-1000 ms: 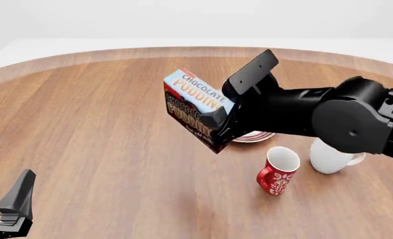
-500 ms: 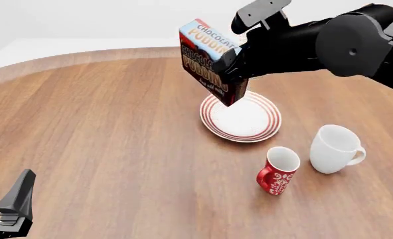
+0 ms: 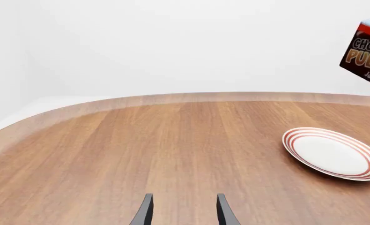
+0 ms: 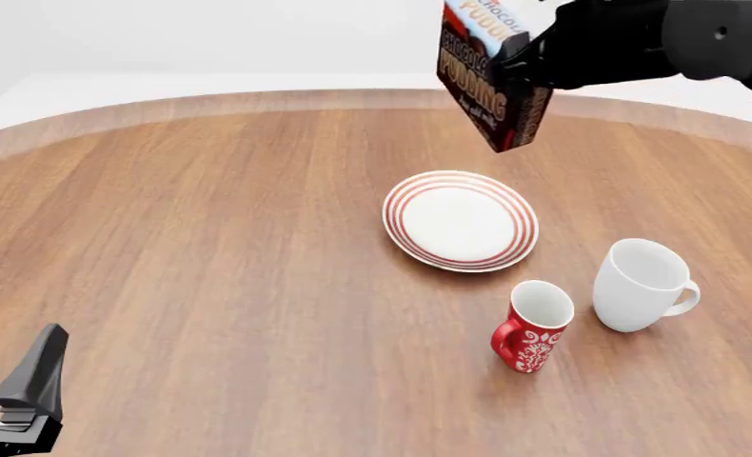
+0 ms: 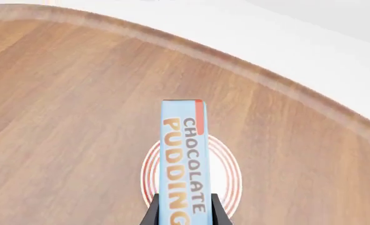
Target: Put the chocolate pudding to the right of the plate.
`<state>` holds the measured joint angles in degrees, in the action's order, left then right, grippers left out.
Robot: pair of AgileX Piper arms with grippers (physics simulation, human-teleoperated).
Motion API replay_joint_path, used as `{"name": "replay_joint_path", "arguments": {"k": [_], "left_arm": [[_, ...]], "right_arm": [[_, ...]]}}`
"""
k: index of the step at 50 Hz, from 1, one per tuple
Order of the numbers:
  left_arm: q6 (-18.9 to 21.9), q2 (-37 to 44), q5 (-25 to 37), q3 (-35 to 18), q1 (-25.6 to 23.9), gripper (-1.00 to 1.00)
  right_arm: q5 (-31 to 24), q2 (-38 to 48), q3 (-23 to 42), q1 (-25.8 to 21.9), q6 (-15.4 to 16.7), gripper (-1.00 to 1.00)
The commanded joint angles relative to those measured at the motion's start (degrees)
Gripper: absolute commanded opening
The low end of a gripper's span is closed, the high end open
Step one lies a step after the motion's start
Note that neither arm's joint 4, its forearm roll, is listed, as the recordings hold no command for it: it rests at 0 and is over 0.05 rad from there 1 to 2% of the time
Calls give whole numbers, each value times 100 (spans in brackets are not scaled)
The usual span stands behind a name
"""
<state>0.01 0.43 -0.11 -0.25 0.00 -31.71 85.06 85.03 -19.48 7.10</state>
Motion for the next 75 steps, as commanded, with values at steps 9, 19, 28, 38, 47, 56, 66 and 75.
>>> {"name": "replay_joint_path", "arguments": {"k": [9,19,28,38,47,56,66,75], "left_arm": [[1,0,0,0,0,100],[1,0,0,0,0,100],[0,-1,0,0,-1,100],[0,0,0,0,0,100],[-1,0,0,0,1,100],[0,0,0,0,0,100],[0,0,0,0,1,100],[0,0,0,0,0,100]], "right_arm": [[389,343,-142,1093,-470,-100],[608,413,-440,1463,-423,-100],[770,632,-487,1701,-504,-100],[875,738,-584,1983,-378,-100],[1137,830,-877,2078,-407,-100],[1399,943,-1201,2161,-384,-100],[1498,1078,-1262,2207,-376,-100],[1658,1190,-1436,2239,-363,-100]]}}
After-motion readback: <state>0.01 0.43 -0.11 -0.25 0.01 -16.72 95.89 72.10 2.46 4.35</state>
